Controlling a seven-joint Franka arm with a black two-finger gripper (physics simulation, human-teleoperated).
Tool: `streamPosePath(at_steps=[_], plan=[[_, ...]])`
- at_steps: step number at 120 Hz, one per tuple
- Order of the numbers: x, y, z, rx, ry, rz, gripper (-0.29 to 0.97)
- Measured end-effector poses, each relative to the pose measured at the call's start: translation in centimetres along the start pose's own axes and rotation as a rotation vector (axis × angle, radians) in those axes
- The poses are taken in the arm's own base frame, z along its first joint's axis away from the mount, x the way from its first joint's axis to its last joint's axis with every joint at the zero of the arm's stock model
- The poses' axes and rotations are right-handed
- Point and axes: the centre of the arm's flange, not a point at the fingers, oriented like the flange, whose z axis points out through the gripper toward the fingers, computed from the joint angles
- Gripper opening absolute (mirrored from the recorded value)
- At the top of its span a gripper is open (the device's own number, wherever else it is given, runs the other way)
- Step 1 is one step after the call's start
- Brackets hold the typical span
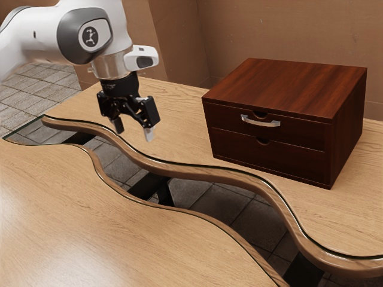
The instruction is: Pull the drawer handle with one arm to open the drawer
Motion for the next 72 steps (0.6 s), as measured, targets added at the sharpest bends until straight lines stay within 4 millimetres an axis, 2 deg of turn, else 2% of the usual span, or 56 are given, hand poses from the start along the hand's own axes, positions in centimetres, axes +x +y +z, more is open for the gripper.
streamPosePath(at_steps=[18,20,26,30,34,38,42,51,56,62,72], plan=[[-0.2,-0.1,-0.2,-0.003,0.001,-0.017,0.68],[-0.5,-0.1,-1.1,-0.004,0.015,-0.018,0.68],[-3.2,0.1,-6.2,-0.012,0.111,-0.012,0.68],[-4.8,1.0,-9.0,-0.019,0.179,0.036,0.68],[-5.6,2.7,-10.7,-0.039,0.231,0.123,0.68],[-5.8,5.0,-11.4,-0.063,0.261,0.23,0.68],[-5.7,7.5,-11.3,-0.079,0.271,0.338,0.68],[-4.5,13.8,-9.3,-0.082,0.256,0.573,0.68],[-3.9,16.2,-8.2,-0.08,0.247,0.679,0.68],[-2.8,17.2,-6.7,-0.076,0.234,0.767,0.68],[-1.3,16.8,-5.0,-0.068,0.223,0.881,0.68]])
